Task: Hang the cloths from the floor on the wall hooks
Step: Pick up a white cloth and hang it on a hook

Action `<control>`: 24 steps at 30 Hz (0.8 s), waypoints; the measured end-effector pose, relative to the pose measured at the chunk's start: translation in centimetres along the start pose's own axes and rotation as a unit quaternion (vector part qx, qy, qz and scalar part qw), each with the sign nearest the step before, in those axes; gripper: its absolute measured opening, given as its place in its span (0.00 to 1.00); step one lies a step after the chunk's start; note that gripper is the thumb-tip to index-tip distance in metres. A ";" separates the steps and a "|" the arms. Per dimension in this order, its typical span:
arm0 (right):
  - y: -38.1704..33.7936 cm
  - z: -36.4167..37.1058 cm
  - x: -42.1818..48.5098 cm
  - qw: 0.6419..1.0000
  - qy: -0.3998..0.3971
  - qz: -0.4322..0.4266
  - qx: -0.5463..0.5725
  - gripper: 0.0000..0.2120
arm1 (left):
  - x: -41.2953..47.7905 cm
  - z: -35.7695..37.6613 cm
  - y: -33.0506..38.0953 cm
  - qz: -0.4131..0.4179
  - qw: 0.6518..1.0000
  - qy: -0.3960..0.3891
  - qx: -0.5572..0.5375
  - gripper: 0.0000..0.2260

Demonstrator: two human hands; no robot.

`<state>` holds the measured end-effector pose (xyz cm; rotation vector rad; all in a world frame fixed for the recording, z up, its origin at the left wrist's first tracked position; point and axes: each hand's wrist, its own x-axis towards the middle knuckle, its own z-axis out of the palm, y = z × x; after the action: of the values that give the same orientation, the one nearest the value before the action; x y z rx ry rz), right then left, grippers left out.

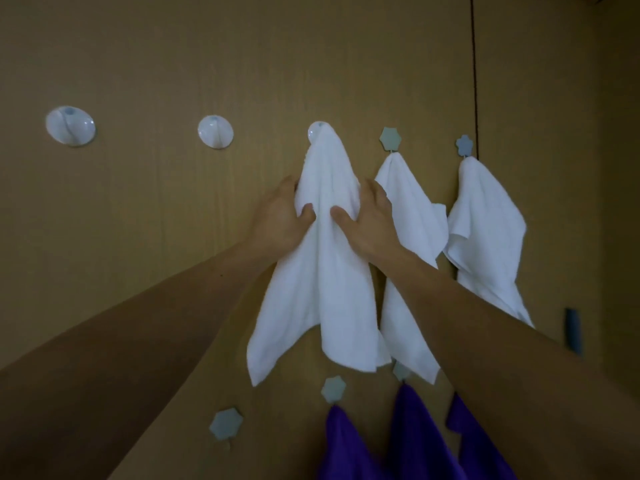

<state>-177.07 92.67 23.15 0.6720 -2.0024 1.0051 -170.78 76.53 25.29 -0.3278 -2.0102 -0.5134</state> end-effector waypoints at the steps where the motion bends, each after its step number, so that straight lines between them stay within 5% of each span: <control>1: -0.2 -0.3 -0.9 1.000 -0.002 0.008 -0.006 0.39 | -0.9 -0.3 0.1 0.003 1.000 -0.010 0.001 0.24; 9: -2.5 -1.4 -10.4 0.992 -0.021 0.121 0.030 0.38 | -8.1 -2.2 0.8 0.031 0.994 -0.099 0.032 0.26; 17: -2.1 -6.5 -23.5 0.972 -0.045 0.231 -0.025 0.32 | -18.2 0.8 7.0 0.052 0.993 -0.106 -0.015 0.25; 20: -1.0 -9.5 -29.5 0.963 -0.057 0.261 -0.021 0.17 | -23.2 3.1 9.8 0.039 0.984 -0.171 -0.027 0.24; 24: 2.3 -14.0 -39.3 0.927 -0.080 0.358 -0.077 0.29 | -31.8 7.7 14.6 0.006 0.946 -0.319 -0.058 0.26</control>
<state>-151.22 109.75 -4.91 -0.1010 -2.5093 1.2006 -155.43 92.55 -2.87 -0.6433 -2.6034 -0.5669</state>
